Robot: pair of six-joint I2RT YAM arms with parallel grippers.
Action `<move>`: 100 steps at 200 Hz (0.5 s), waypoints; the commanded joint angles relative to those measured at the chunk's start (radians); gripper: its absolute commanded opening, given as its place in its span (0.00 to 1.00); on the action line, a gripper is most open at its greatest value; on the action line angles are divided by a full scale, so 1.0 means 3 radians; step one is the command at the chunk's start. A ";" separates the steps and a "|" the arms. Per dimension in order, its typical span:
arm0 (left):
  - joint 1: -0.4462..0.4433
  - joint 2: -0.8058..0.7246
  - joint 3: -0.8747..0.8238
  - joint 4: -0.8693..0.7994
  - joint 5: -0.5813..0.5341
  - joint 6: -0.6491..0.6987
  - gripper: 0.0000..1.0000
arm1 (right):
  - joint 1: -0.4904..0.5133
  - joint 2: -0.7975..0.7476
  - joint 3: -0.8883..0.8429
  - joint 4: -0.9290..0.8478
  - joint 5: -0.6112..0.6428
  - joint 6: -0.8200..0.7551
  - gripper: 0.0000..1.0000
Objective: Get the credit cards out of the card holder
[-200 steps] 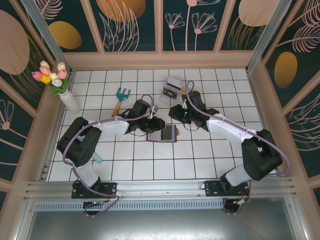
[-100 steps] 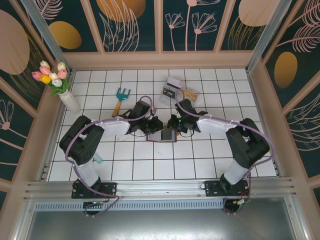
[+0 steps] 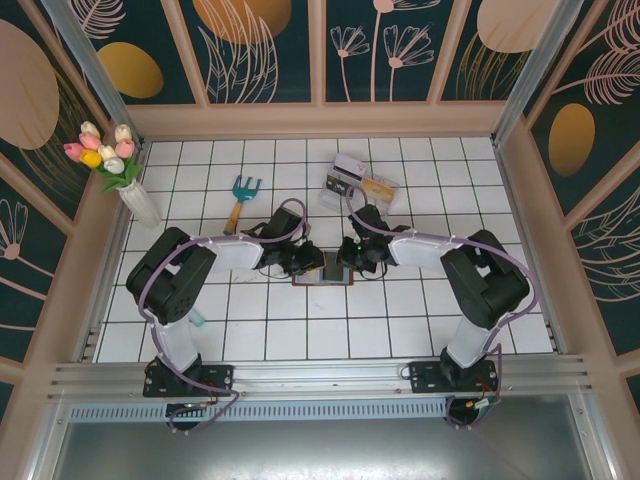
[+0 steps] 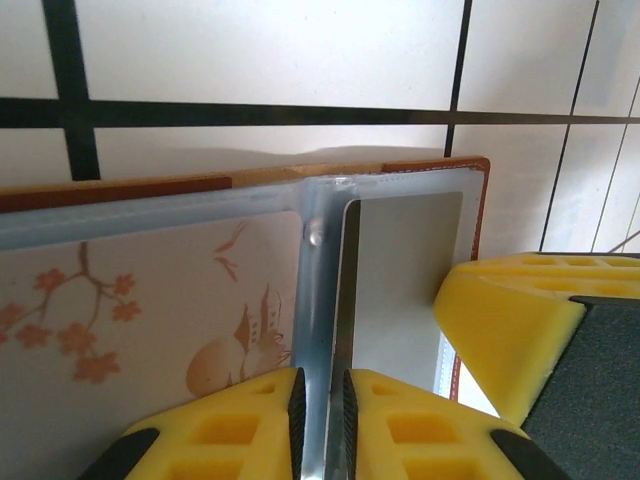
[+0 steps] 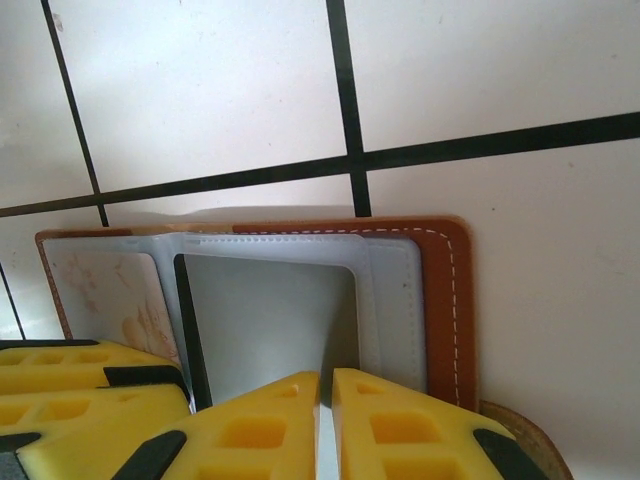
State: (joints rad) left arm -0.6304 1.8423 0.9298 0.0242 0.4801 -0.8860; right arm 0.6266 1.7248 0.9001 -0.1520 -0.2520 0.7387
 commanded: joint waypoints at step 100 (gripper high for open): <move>-0.0008 0.0195 -0.0030 -0.0203 0.0082 0.0191 0.24 | -0.0013 0.0186 -0.0157 -0.0048 0.0052 -0.0009 0.15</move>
State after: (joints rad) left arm -0.6285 1.8584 0.9199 0.0753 0.5373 -0.8768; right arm 0.6247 1.7313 0.8867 -0.1215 -0.2565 0.7391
